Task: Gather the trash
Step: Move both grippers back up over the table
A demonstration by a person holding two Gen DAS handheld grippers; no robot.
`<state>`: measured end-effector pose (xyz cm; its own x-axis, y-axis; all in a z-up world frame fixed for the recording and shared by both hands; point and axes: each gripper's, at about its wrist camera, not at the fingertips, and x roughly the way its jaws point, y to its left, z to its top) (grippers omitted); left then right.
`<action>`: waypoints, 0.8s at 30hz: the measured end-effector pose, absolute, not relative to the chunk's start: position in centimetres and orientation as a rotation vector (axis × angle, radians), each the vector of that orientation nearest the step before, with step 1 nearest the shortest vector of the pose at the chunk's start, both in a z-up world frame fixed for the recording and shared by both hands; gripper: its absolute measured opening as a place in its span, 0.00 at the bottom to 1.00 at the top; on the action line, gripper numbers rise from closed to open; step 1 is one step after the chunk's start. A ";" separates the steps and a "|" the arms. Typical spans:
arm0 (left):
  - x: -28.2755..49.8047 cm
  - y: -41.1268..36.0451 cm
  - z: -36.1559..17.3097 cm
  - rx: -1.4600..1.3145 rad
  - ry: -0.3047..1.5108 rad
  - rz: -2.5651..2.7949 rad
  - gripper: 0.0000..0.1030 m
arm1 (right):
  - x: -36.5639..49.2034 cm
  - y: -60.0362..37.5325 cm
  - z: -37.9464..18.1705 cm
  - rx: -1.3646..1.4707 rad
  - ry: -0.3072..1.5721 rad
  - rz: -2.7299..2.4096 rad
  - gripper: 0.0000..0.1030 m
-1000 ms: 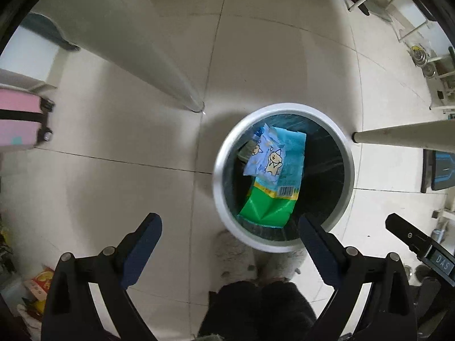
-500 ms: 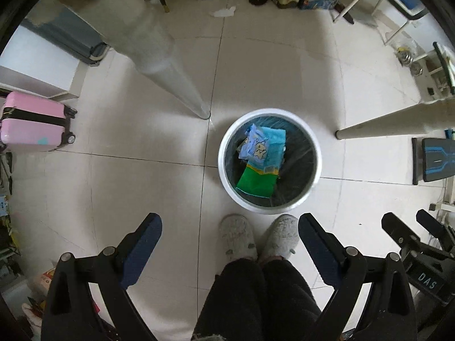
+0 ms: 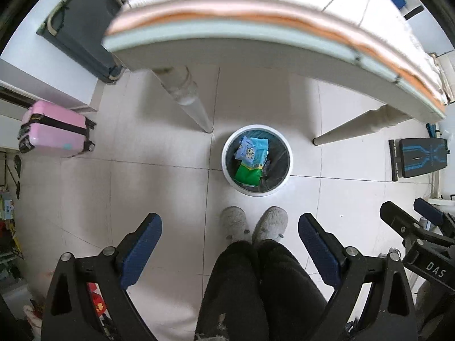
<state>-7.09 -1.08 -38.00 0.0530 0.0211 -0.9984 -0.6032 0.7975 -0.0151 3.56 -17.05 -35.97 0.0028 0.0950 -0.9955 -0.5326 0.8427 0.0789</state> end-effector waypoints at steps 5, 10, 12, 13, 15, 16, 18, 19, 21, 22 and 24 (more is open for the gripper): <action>-7.1 -0.8 -33.1 -0.460 1.412 0.518 0.95 | 2.8 -16.4 -29.5 -0.358 1.481 0.538 0.97; -5.4 1.1 -28.8 -0.452 1.307 0.567 0.95 | 4.4 -15.3 -24.4 -0.281 1.448 0.552 0.97; -4.4 2.0 -27.3 -0.454 1.270 0.588 0.95 | 5.9 -14.8 -22.8 -0.229 1.442 0.545 0.97; -3.5 2.5 -26.4 -0.441 1.245 0.602 0.95 | 6.7 -14.3 -22.3 -0.207 1.442 0.543 0.97; -1.8 3.6 -25.1 -0.419 1.204 0.624 0.95 | 9.0 -13.7 -20.8 -0.160 1.427 0.536 0.97; -0.3 4.2 -24.4 -0.398 1.179 0.644 0.95 | 10.1 -13.2 -20.6 -0.150 1.418 0.530 0.97; 1.6 5.2 -23.8 -0.391 1.158 0.658 1.00 | 12.9 -12.3 -20.0 -0.146 1.402 0.515 0.97; 3.4 5.9 -23.4 -0.389 1.140 0.666 1.00 | 14.6 -12.0 -19.6 -0.143 1.395 0.507 0.97; 6.4 6.9 -23.1 -0.380 1.133 0.692 1.00 | 18.6 -11.3 -19.3 -0.132 1.392 0.484 0.97; 7.6 7.3 -23.1 -0.381 1.130 0.700 1.00 | 20.5 -11.0 -19.4 -0.126 1.393 0.478 0.97; 10.5 8.3 -23.5 -0.368 1.134 0.742 1.00 | 25.5 -10.2 -19.7 -0.107 1.394 0.463 0.97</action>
<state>10.52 8.27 -23.50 0.2231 0.3447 -0.9118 -0.6980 0.7095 0.0974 25.51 -10.22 -19.65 0.1027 0.2509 -0.9625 -0.3746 0.9062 0.1963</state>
